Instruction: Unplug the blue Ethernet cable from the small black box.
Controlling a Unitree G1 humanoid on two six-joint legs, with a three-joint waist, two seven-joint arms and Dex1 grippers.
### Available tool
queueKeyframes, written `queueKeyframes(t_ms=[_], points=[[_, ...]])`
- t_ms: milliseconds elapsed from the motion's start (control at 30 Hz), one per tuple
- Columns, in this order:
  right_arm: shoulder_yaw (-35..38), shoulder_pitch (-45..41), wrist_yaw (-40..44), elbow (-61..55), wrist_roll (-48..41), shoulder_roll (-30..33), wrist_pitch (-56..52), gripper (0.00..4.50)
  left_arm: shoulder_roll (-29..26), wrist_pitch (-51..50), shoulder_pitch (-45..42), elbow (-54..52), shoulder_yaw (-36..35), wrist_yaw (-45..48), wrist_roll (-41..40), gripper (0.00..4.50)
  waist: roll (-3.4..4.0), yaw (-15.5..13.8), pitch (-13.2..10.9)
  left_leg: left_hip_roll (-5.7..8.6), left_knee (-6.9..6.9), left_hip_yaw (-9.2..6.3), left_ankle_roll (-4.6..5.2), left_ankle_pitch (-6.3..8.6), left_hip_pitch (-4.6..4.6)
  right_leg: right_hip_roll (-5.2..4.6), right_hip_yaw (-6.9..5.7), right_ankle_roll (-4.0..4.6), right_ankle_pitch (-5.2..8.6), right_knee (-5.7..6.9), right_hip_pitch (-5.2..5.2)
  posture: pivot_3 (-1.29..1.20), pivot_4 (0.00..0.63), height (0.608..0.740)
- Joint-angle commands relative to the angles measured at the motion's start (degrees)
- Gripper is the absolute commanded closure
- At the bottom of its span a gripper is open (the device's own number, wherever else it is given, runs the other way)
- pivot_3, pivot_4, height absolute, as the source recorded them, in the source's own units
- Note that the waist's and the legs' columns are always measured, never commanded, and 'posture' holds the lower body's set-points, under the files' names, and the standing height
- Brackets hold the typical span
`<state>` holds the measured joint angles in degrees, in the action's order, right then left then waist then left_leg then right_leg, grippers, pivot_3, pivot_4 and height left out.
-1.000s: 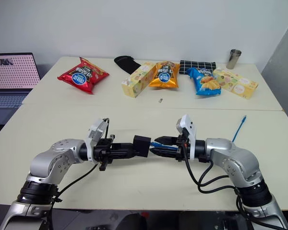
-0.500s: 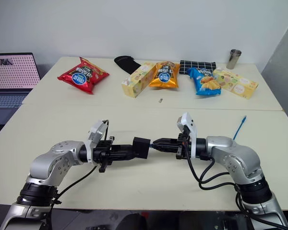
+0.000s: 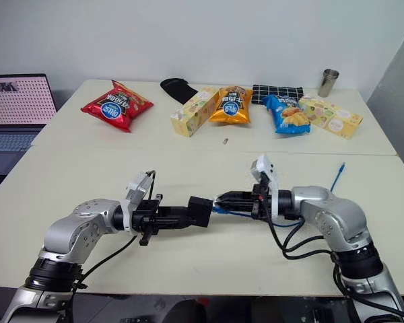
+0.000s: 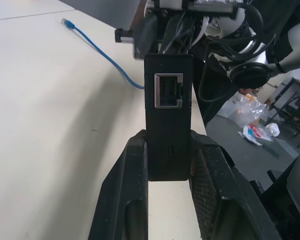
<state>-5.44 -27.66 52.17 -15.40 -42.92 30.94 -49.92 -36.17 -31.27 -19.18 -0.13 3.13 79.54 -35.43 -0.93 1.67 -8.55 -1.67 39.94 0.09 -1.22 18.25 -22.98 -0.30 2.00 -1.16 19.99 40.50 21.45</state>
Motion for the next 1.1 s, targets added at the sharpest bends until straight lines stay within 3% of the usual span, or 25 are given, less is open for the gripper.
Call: queueKeyframes(t_ms=[33, 133, 333, 1100], points=[[3.0, 0.9, -0.1, -2.8, -4.1, 0.4, -2.3, 2.78, 0.5, 1.3, 0.1, -0.7, 0.0, 0.6, -0.1, 3.72, 0.0, 0.0, 0.0, -0.01, 0.0, 0.0, 0.0, 0.0, 0.0, 0.0, -0.01, 0.0, 0.0, 0.0, 0.0, 0.0, 0.15, 0.74], [2.4, 3.0, -1.1, -5.6, -5.6, -0.1, -4.4, 2.36, 1.7, 0.5, -0.6, -0.5, -0.6, -0.5, -1.1, 3.72, 0.0, 0.0, 0.0, -0.01, -0.01, 0.0, 0.01, 0.0, 0.0, 0.0, 0.0, 0.0, 0.0, 0.0, -0.01, 0.0, 0.15, 0.74], [-0.8, 5.3, -3.8, -6.4, -1.4, -1.9, -1.5, 2.36, 2.3, -0.8, -0.8, -0.8, -1.4, -1.3, -2.0, 3.72, 0.0, 0.0, 0.0, 0.0, -0.01, 0.01, 0.02, 0.01, -0.02, 0.01, 0.01, 0.0, 0.0, -0.07, -0.02, 0.0, 0.15, 0.74], [1.5, 4.6, -4.3, -5.8, -5.1, -2.3, -3.5, 2.36, 2.7, -1.9, -0.3, -2.0, -1.3, -2.7, -2.8, 3.72, 0.0, 0.0, 0.0, 0.0, -0.01, 0.0, 0.01, 0.0, -0.02, 0.0, 0.01, 0.0, 0.0, -0.11, -0.03, 0.0, 0.15, 0.74]])
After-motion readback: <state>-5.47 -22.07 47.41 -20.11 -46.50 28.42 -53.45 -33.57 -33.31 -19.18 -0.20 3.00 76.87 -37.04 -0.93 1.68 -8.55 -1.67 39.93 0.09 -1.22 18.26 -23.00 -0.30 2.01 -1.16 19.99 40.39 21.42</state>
